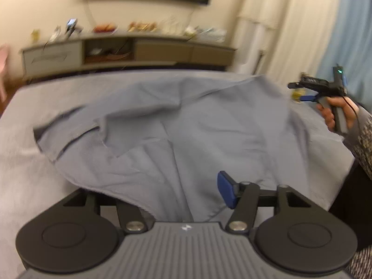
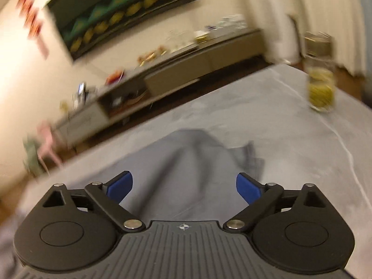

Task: Fold clothes

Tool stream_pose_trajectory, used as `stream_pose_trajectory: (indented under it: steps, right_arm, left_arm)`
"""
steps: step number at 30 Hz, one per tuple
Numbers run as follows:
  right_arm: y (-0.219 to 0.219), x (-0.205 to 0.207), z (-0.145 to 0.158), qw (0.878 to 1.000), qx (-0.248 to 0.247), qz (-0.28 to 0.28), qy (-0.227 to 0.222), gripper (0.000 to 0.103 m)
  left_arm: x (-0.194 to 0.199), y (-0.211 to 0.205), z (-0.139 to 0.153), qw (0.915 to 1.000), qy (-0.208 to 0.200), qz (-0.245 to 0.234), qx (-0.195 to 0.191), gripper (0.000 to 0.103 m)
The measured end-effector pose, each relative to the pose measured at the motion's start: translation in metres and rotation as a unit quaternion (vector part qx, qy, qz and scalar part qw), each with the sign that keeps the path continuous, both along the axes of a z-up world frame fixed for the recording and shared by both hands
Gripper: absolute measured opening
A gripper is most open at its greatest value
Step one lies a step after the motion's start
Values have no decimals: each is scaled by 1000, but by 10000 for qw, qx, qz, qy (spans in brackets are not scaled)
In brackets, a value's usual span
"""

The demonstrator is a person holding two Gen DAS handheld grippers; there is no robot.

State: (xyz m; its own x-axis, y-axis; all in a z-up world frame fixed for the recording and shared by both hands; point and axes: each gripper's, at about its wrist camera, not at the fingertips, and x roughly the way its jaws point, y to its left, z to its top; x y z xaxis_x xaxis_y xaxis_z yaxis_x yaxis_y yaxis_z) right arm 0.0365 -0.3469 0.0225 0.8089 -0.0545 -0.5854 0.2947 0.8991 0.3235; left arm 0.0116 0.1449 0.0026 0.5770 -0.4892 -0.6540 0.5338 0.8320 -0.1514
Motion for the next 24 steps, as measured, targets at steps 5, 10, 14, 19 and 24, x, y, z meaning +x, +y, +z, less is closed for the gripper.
stream_pose_trajectory:
  steps: [5,10,14,19,24]
  right_arm:
    - [17,26,-31,9976,-212,89,658,70]
    - [14,25,-18,9982,-491,29,341,5]
    - [3,15,-9,9985,-471,98,272,7]
    - [-2,38,-28,9947,-661,371,700,102]
    - [1,65,-55,9894,-630,797,1035,52]
  left_arm:
    - [41,17,26,9885,-629,1331,333,3]
    - [24,88,107,9456,-1872,2085,-1656,3]
    - [2,63,74,9926,-1065,556,-189,6]
    - [-19,71,41,9913,-741,695,833,41]
    - [7,87,54,9883,-471,1445,120,62]
